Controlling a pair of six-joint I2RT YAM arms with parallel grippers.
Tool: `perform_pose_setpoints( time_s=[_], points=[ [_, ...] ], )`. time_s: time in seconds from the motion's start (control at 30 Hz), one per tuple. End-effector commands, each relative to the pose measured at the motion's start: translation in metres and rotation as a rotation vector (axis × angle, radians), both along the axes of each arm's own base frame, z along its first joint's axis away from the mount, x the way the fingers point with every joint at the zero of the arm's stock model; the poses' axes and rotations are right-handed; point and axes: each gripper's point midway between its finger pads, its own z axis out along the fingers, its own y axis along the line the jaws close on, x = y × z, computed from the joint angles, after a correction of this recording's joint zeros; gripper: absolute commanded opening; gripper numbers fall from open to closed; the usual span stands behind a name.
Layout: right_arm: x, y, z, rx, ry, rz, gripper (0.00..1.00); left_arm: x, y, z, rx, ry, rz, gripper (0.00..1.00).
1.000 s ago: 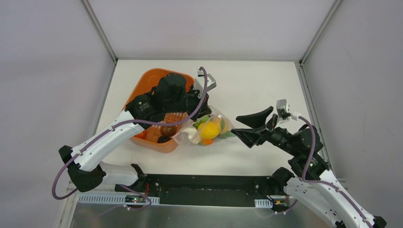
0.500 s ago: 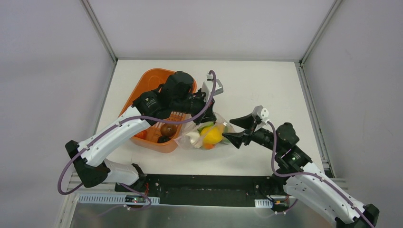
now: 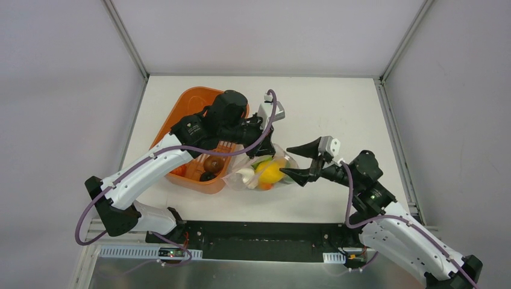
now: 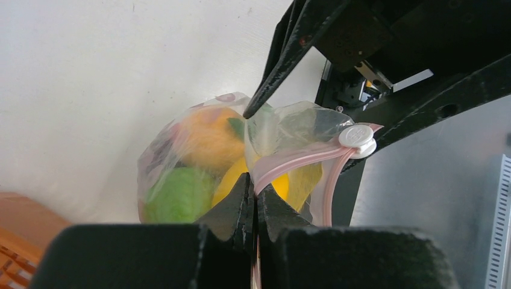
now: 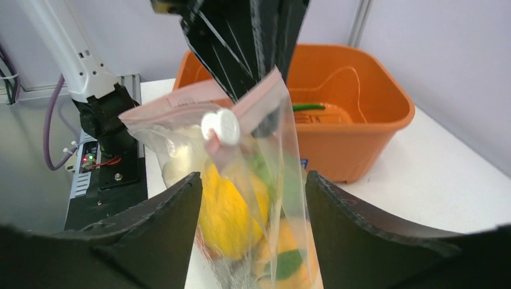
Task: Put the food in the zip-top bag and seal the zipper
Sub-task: Adjust the zipper food storage bag at the center of the board.
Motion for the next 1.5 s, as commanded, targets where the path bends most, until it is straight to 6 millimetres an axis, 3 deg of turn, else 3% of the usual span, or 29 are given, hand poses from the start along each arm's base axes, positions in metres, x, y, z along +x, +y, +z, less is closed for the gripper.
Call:
perform_pose_setpoints(
  time_s=[0.0, 0.13, 0.23, 0.4, 0.53, 0.57, 0.67, 0.7, 0.73, 0.83, 0.97, 1.0, 1.13, 1.23, 1.47],
  points=[
    [-0.017, 0.004, 0.044, 0.072, -0.133, 0.092, 0.62, -0.003, -0.003, 0.021, -0.051, -0.022, -0.034, 0.0],
    [-0.008, 0.007, 0.031, 0.037, -0.095, 0.072, 0.48, -0.004, -0.002, 0.021, -0.05, -0.023, -0.039, 0.0],
    [-0.001, 0.008, 0.029, 0.034, -0.084, 0.042, 0.26, -0.005, -0.002, 0.02, -0.047, -0.022, -0.042, 0.0],
    [0.002, 0.009, 0.032, 0.055, -0.083, 0.03, 0.21, -0.007, -0.001, 0.017, -0.038, -0.019, -0.052, 0.0],
    [0.006, 0.006, 0.033, 0.07, -0.069, -0.002, 0.09, -0.004, 0.002, 0.015, -0.025, -0.031, -0.031, 0.0],
    [0.008, 0.005, 0.034, 0.078, -0.067, -0.02, 0.02, -0.002, 0.004, 0.014, -0.023, -0.037, -0.018, 0.01],
    [0.012, -0.002, 0.038, 0.113, -0.063, -0.066, 0.0, 0.011, 0.014, 0.013, 0.001, -0.083, 0.065, 0.13],
    [0.011, -0.004, 0.04, 0.124, -0.067, -0.073, 0.0, 0.015, 0.018, 0.013, 0.007, -0.1, 0.1, 0.23],
    [0.011, -0.006, 0.042, 0.133, -0.065, -0.084, 0.0, 0.02, 0.023, 0.014, 0.01, -0.114, 0.132, 0.42],
    [0.016, -0.015, 0.047, 0.172, -0.029, -0.145, 0.0, 0.028, 0.044, 0.025, -0.001, -0.177, 0.242, 0.75],
    [0.029, -0.026, 0.047, 0.192, 0.05, -0.251, 0.0, 0.028, 0.076, 0.039, -0.073, -0.278, 0.352, 0.98],
    [0.03, -0.026, 0.044, 0.187, 0.063, -0.259, 0.0, 0.026, 0.081, 0.038, -0.081, -0.296, 0.35, 0.99],
    [0.029, -0.028, 0.035, 0.177, 0.067, -0.26, 0.0, 0.011, 0.088, 0.004, -0.019, -0.342, 0.24, 0.99],
    [0.032, -0.029, 0.033, 0.178, 0.072, -0.28, 0.0, 0.01, 0.089, -0.015, 0.021, -0.378, 0.197, 0.99],
    [0.032, -0.025, 0.03, 0.161, 0.091, -0.265, 0.0, 0.017, 0.088, -0.026, 0.073, -0.486, 0.125, 0.99]
  ],
)
